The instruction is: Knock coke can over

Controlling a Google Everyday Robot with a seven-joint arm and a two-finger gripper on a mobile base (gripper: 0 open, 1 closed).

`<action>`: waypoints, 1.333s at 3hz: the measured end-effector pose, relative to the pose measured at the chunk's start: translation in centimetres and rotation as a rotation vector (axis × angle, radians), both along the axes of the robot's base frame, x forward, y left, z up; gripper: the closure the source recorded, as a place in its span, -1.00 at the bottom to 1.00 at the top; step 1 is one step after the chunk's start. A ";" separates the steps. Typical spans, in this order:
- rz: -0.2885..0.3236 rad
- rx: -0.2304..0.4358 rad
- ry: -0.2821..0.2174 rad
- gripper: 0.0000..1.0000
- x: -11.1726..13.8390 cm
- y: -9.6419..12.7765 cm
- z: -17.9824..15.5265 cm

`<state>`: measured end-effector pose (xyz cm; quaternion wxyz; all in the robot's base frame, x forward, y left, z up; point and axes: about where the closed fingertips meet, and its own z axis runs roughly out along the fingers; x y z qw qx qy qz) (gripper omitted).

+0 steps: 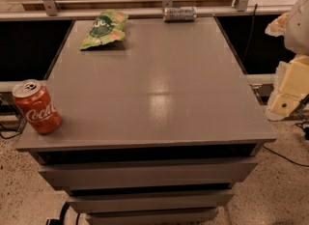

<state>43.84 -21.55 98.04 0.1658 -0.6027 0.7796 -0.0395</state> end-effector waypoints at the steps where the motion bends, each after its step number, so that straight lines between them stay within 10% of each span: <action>1: 0.000 0.000 0.000 -1.00 0.0 0.0 0.0; 2: 0.007 0.055 -0.014 -1.00 0.0 0.9 -0.3; 4: 0.101 0.295 -0.031 -1.00 -0.5 9.3 -3.5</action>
Offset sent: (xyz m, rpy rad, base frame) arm 0.0013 0.0204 -0.0132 0.1421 -0.0173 0.0184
